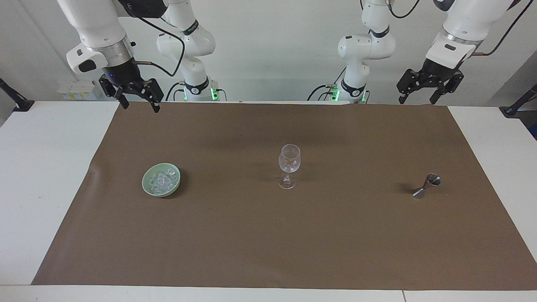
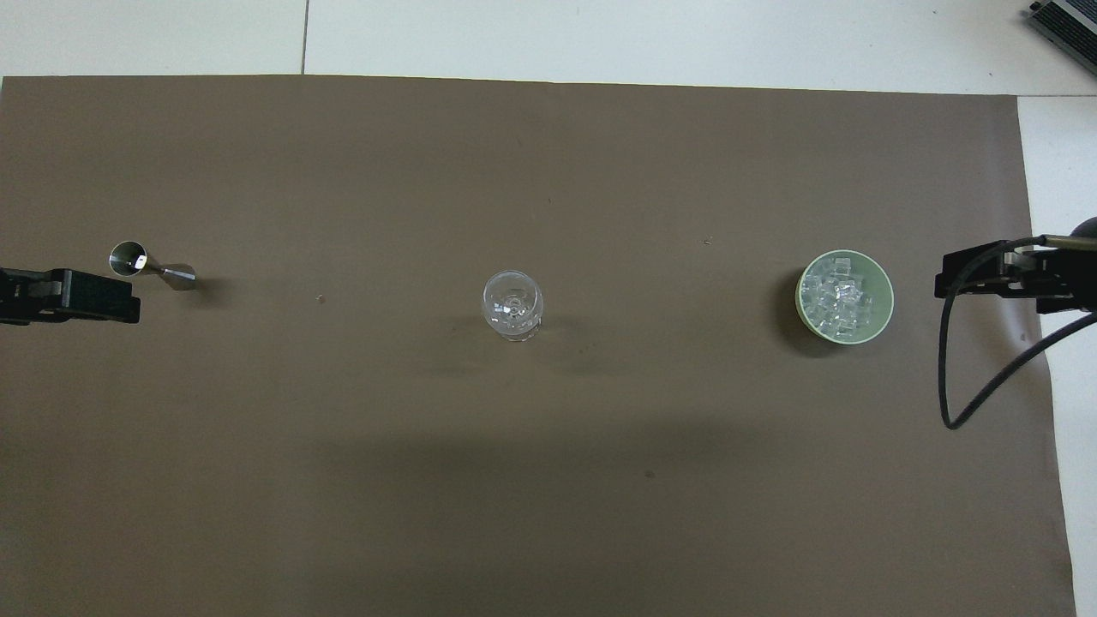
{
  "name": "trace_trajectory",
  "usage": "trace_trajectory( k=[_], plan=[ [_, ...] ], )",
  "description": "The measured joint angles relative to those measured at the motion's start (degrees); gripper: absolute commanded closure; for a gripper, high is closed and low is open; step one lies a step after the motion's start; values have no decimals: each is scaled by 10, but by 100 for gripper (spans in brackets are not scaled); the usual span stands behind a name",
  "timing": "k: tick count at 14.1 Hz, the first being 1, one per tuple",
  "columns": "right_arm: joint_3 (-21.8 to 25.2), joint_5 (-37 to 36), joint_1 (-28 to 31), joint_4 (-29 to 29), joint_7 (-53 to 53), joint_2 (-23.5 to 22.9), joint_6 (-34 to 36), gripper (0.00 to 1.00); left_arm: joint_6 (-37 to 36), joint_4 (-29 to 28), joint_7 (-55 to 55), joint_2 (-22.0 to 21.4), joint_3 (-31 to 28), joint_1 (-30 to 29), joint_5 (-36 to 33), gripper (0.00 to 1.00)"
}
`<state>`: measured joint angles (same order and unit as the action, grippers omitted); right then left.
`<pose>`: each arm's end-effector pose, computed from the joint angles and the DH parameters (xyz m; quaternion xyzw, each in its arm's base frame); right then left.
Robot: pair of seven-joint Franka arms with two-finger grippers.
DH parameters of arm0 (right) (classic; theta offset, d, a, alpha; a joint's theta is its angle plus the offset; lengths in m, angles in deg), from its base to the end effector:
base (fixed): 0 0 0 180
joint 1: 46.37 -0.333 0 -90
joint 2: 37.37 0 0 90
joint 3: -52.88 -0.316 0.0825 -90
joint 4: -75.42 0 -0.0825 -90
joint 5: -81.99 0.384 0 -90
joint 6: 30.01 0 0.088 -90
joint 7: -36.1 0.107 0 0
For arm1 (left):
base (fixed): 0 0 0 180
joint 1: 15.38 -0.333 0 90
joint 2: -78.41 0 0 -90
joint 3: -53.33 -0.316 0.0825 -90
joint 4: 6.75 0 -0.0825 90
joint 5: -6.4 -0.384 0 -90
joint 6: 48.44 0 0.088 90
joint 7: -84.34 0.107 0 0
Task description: Pour wine and add ice with both arms
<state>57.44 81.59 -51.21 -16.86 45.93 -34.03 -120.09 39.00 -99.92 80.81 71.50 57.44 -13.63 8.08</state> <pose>0.5365 0.0005 0.6375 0.9965 -0.0832 0.0099 0.0003 0.5087 -0.0580 0.6587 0.9997 -0.0209 0.0093 0.0111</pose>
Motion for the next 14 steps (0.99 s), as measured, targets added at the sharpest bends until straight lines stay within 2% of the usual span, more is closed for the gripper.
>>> trace_trajectory(
  k=[14],
  plan=[
    [0,0,0,0,0,0,0,0,5,-4,-25,0,-9,-11,8,0]
  ],
)
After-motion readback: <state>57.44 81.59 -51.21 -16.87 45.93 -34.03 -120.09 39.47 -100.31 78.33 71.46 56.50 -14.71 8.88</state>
